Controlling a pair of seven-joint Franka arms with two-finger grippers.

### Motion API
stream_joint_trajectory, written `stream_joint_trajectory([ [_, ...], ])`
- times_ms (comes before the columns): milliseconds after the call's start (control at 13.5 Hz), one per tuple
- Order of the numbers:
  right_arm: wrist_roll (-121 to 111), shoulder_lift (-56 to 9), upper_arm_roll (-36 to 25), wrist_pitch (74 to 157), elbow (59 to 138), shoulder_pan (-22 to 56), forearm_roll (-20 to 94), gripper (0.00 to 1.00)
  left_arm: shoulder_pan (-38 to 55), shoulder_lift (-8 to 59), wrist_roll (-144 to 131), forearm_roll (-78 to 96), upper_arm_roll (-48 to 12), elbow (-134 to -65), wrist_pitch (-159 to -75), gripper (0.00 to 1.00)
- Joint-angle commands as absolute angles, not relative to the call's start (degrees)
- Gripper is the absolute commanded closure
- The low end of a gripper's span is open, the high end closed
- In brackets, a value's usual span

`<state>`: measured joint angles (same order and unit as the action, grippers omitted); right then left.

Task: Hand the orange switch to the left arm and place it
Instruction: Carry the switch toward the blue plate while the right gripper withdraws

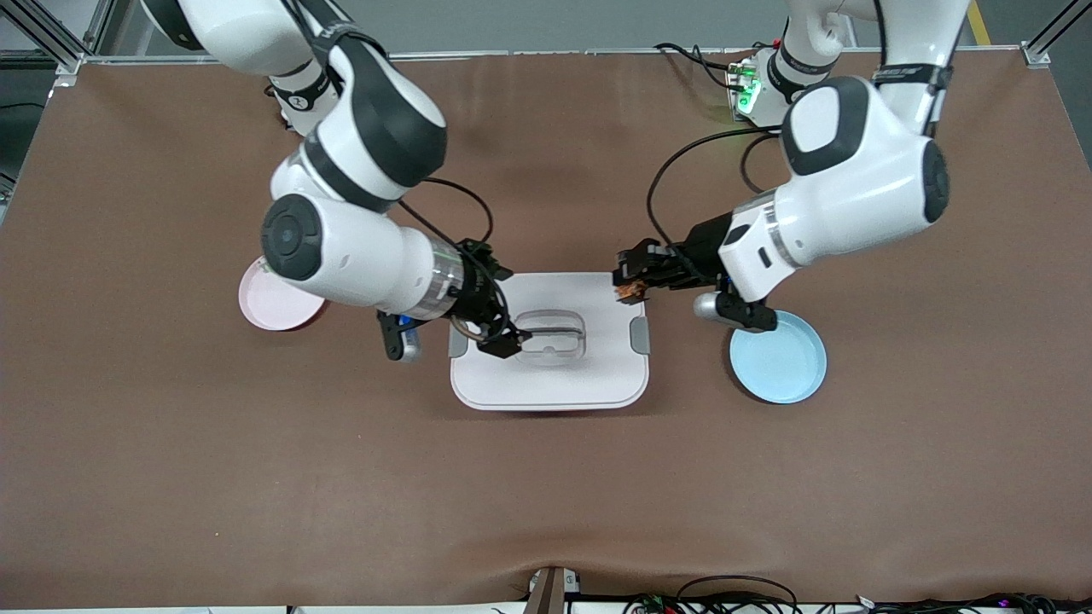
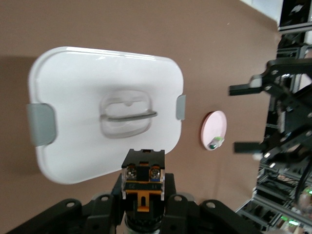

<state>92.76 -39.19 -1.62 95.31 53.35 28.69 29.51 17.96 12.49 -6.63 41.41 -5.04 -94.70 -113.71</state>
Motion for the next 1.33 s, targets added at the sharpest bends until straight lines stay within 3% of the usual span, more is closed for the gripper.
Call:
stream_joint_trajectory([
  [0,81.17,-37.72,-1.49,89.67,51.95,25.59,29.45,0.00,13.64,10.28,-7.29,36.32,-4.83,-91.16,-102.97,1.00],
  [222,68.69,-37.09,-1.49,84.22,51.86,22.16,27.17,0.00,8.89,8.80,-7.21,30.34,-4.83,-87.55,-93.72,1.00],
  [593,47.42,-35.16,-1.58,77.44,51.94,20.74,14.35,0.00,2.02,5.10,-16.73,25.69,-4.83,-87.63,-91.23,1.00],
  [889,29.31,-34.46,-1.67,72.88,52.12,17.41,7.04,0.00,2.64,5.71,-37.93,19.17,-5.71,-89.37,-96.58,1.00],
  [1259,11.12,-33.23,-1.49,71.28,52.73,12.67,-2.20,0.00,3.16,5.45,-58.77,10.30,-7.03,-99.65,-110.28,1.00],
])
